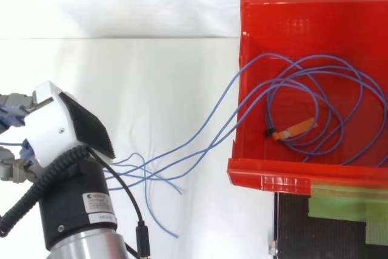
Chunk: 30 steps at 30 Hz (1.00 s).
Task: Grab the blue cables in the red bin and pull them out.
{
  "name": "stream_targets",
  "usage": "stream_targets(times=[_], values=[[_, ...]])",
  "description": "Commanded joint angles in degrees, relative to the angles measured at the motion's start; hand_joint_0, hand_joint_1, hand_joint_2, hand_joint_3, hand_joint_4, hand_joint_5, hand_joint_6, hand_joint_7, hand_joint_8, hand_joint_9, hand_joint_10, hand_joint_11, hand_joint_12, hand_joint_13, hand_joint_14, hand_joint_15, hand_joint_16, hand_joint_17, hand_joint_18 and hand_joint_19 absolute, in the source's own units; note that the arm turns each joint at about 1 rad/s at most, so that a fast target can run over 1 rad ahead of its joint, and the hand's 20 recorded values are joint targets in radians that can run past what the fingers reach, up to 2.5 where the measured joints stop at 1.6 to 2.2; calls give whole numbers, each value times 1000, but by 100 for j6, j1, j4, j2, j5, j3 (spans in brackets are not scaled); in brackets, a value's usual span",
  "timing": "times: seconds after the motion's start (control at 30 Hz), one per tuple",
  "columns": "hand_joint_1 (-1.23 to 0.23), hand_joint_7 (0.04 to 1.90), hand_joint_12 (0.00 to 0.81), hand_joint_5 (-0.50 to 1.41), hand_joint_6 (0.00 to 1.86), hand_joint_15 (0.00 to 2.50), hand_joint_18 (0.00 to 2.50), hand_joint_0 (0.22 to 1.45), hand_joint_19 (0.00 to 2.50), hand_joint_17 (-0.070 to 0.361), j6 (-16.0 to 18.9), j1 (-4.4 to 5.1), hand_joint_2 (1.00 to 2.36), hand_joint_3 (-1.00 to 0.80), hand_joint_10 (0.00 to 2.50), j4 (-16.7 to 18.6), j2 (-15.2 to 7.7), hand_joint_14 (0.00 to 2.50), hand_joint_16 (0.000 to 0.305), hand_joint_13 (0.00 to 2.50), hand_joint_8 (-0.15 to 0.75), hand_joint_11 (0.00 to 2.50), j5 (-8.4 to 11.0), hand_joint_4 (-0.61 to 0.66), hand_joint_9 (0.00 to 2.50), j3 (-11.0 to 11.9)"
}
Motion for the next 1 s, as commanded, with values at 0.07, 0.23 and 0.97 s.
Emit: stream_targets(times=[0.07, 0.23, 0.97], values=[[-917, 961, 254, 1148, 231, 1112, 1521, 878, 2021, 67, 0, 2, 1000, -1000, 25, -1, 0, 2500, 30, 1120, 236, 789, 0, 10, 1106, 1], [-917, 961, 246, 1148, 231, 1113, 1518, 878, 2024, 69, 0, 2, 1000, -1000, 25, -1, 0, 2500, 31, 1117, 242, 843, 0, 10, 1107, 1], [-918, 961, 248, 1149, 231, 1111, 1488, 877, 2000, 67, 0, -7, 1000, -1000, 24, -1, 0, 2500, 30, 1116, 219, 745, 0, 10, 1079, 1]])
